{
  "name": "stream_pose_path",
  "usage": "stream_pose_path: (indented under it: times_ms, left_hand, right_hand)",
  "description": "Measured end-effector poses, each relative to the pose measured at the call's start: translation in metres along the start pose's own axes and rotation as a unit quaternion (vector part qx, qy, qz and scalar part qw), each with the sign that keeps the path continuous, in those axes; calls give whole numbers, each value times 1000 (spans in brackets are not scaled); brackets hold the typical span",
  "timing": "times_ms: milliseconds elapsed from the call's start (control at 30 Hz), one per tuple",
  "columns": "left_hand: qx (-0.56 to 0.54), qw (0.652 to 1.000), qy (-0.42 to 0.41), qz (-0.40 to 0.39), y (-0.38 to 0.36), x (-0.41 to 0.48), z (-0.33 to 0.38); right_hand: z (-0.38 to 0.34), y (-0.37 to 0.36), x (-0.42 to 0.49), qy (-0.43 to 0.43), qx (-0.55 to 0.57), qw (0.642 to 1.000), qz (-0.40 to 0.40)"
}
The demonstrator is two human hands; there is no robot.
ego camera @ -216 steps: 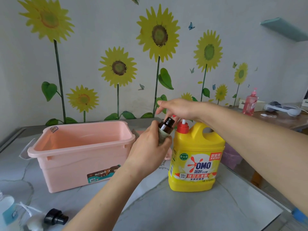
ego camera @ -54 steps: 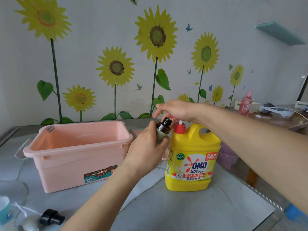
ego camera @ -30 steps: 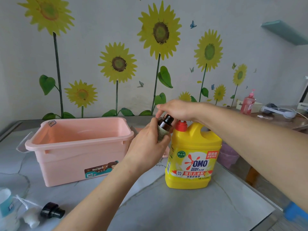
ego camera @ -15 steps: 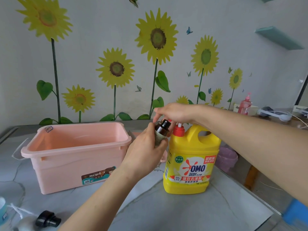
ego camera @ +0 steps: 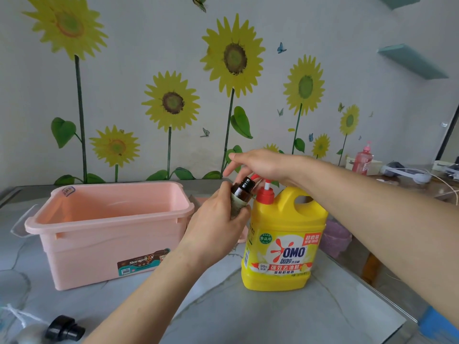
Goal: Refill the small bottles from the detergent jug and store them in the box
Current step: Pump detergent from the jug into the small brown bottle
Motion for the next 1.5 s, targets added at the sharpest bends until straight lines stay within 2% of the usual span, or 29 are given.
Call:
stream_pose_path:
  times_ms: [167, 333, 533, 733, 900, 1067, 1267, 1500]
  left_hand:
    - [8, 1000, -6, -9, -4, 0, -1]
    - [0, 1000, 6, -6, -3, -1, -3]
    - [-21, 1000, 0, -17, -6, 0, -4]
    - [-38, 999, -4, -21, -6, -1, -2]
    - [-38, 999, -3, -29, -7, 0, -4]
    - [-43, 998, 1, -36, -9, -2, -3]
    - [-46, 998, 8, -36, -8, 0, -6]
    - [-48, 998, 9, -33, -8, 1, -6]
  right_hand:
    - [5, -10, 4, -9, -49, 999, -21]
    - [0, -2, 2, 1, -10, 1000, -19]
    - [7, -8, 2, 0, -38, 999, -18]
    - [1, 1, 4, 9, 0, 1000, -7]
    - [4, -10, 3, 4, -67, 997, -24]
    - [-2, -1, -2, 1, -12, 1000, -23]
    - [7, -11, 3, -3, -35, 999, -22]
    - [2, -2, 1, 3, -10, 1000, -14]
Point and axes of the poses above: each hand's wrist, its own x-axis towards the middle knuckle, its own y-axis out of the back of the hand, z = x × y, the point moved 9 cm from there along x, towards the middle knuckle, and after that the axes turned 13 degrees about y, right-handed, at the moved point
